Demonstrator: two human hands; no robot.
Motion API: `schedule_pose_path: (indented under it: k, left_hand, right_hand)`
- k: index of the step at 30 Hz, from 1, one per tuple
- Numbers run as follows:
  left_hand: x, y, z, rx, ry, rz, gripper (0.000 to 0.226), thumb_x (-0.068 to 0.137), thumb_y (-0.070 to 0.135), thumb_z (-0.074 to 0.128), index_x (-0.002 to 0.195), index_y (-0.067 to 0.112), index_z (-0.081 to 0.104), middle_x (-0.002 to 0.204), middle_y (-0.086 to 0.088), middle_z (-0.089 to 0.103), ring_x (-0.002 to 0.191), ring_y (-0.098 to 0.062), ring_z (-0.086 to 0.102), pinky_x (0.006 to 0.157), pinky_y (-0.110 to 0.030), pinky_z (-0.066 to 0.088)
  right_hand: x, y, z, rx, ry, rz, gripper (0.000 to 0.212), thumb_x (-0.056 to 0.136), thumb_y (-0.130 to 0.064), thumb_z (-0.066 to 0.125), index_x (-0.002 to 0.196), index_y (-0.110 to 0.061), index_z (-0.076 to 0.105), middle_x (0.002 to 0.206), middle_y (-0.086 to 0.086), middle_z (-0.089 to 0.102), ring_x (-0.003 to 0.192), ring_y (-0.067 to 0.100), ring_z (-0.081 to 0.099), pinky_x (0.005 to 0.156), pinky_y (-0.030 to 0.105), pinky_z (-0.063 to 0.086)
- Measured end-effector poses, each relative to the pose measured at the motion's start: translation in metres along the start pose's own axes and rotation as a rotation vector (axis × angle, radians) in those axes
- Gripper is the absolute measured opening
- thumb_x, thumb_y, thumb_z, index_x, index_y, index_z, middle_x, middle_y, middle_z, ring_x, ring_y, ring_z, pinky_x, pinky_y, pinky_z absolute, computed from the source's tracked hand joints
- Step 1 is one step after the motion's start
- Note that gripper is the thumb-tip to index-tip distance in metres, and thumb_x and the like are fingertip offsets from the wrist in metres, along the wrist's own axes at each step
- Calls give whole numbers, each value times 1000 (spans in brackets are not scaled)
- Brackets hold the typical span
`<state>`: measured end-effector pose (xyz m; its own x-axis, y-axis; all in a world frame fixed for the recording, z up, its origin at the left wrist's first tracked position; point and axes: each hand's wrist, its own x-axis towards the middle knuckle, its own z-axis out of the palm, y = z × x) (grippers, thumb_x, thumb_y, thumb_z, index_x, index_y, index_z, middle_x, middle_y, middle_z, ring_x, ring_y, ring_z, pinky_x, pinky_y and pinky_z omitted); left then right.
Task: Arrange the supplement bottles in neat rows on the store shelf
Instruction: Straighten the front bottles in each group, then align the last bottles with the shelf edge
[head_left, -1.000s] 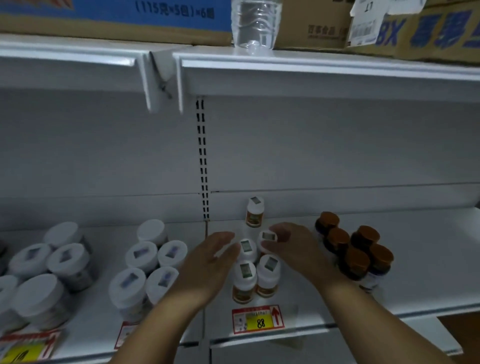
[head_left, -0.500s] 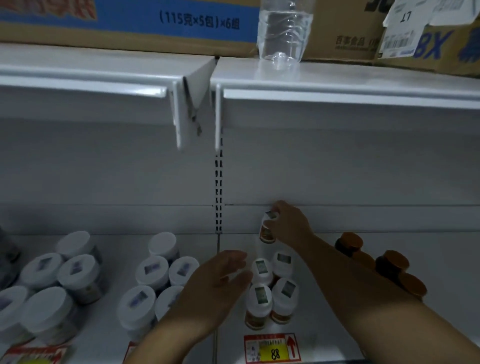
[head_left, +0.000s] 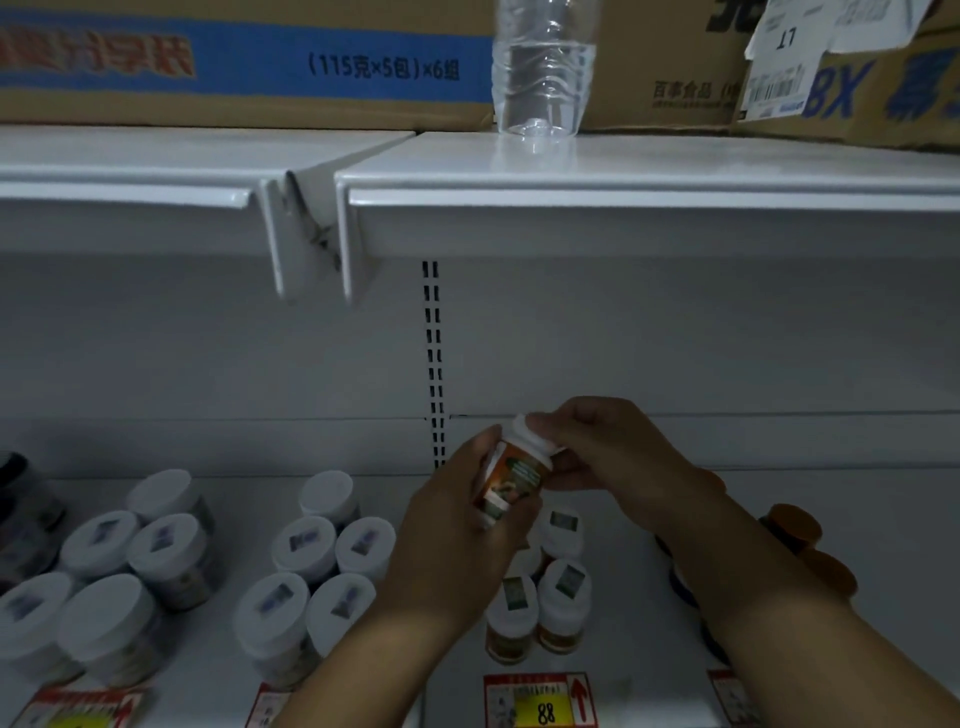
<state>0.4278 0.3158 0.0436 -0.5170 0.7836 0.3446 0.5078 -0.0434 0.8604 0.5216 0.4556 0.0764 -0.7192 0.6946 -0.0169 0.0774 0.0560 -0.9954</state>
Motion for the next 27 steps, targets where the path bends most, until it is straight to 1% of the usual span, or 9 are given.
schedule_pose_path:
  k: [4,6,8,10,13,15,17,21,27]
  left_hand:
    - [0,-5,1,11,12,-33,55,77,16,71,122,32,45,101,24,56,84,23,53,63,1,42]
    - [-1,-10,-1,20,0,-67,59,79,25,69,129,33,39,116,18,56,96,17,54,78,-3,42]
    - [-3,-16,-9,53,15,-121,67,80,36,64,137,37,29,131,20,44,118,7,43,96,-14,34]
    - [-5,-20,-21,62,73,-145,65,80,37,62,136,41,29,130,21,43,120,1,39,96,-20,32]
    - [-8,-25,-38,52,120,-186,57,81,32,62,130,42,35,123,20,49,109,0,47,88,-21,35]
    - [-11,-27,-46,45,129,-218,54,81,30,62,130,39,38,122,18,51,94,13,51,79,-13,36]
    - [-15,-29,-51,23,144,-249,53,83,26,62,130,37,40,124,14,52,93,16,51,81,-14,38]
    - [-20,-32,-57,-14,191,-318,49,84,19,62,127,32,45,122,7,54,115,-29,55,99,-48,43]
    - [-26,-31,-49,-28,206,-338,46,84,19,60,126,32,47,122,8,55,115,-13,51,94,-32,40]
  right_hand:
    - [2,3,4,-8,-23,8,18,80,-23,69,70,-8,65,76,8,70,68,16,71,60,25,57]
    - [7,4,8,-16,7,-55,12,78,-23,70,74,-12,68,80,7,70,74,18,70,64,27,58]
    - [20,10,7,-240,129,-159,20,77,-29,70,93,-16,68,90,0,67,84,17,66,73,28,54]
    - [34,17,8,-588,163,-234,36,80,-31,68,110,-11,64,99,-4,60,91,13,59,76,21,43]
    - [47,34,13,-797,-53,-224,37,83,-24,65,102,8,63,106,20,67,97,30,61,82,33,45]
    - [50,47,16,-808,-185,-170,37,82,-21,66,98,12,63,106,27,64,98,36,61,83,39,47]
    - [50,54,16,-808,-240,-128,34,80,-22,69,105,1,64,113,17,64,105,29,59,85,29,45]
    - [48,64,17,-881,-316,-80,38,77,-27,71,111,-10,63,115,8,62,103,19,57,78,21,39]
    - [41,73,11,-881,-256,-99,24,79,-30,66,93,-11,61,96,7,63,86,20,56,68,26,38]
